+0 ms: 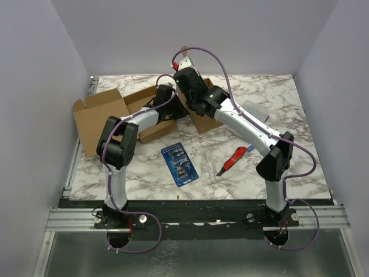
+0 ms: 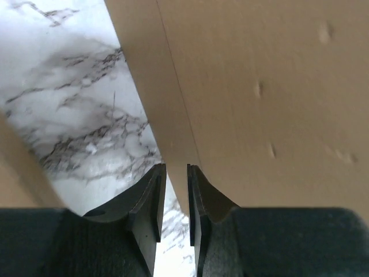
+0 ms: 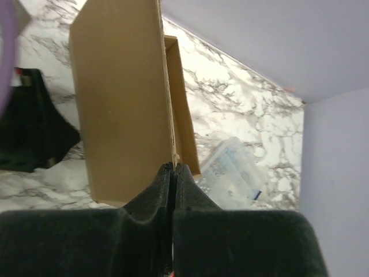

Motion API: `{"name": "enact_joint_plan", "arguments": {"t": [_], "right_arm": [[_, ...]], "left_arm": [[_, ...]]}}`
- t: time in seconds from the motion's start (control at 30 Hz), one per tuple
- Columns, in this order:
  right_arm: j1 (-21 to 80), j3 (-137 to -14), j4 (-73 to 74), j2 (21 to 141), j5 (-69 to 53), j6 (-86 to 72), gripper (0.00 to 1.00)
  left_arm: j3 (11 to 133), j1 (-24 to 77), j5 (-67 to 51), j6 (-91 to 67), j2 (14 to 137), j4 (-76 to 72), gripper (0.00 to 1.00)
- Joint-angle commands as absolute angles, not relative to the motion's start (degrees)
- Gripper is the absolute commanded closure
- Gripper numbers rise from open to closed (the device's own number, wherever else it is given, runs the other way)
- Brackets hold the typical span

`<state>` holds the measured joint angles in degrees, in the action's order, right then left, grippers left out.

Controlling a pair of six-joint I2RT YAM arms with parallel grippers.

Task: Unpack the express box
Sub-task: Adjust the express box at the center of the board.

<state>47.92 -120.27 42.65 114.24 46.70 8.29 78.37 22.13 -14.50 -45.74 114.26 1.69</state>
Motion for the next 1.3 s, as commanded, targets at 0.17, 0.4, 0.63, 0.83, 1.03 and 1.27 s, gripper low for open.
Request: {"name": "enact_joint_plan", "arguments": {"t": [0.17, 0.4, 0.63, 0.83, 1.03, 1.27], "right_arm": [[47.49, -109.24, 34.48, 104.47, 36.61, -4.88, 1.00], [46.16, -98.50, 25.77, 99.18, 31.73, -7.30, 0.99], [45.09, -96.86, 25.04, 101.20, 30.66, -6.35, 0.97], [45.09, -95.11, 24.79, 101.04, 28.08, -6.05, 0.91], [45.09, -97.36, 27.09, 100.49, 19.23, -6.75, 0.59], [45.09, -100.54, 30.31, 96.25, 15.84, -6.05, 0.20]], "left_arm": [[95.13, 27.81, -14.16, -51.14, 129.01, -1.27, 0.73], [102.42, 29.75, -16.76, -52.39, 134.77, -0.81, 0.66], [87.30, 26.67, -16.60, -48.45, 121.23, -0.79, 0.53], [72.40, 23.47, -19.75, -45.01, 105.38, -0.53, 0.45], [61.60, 18.98, -22.60, -42.25, 89.64, 2.70, 0.39], [61.50, 14.40, -28.28, -38.34, 77.04, 9.34, 0.31]]}}
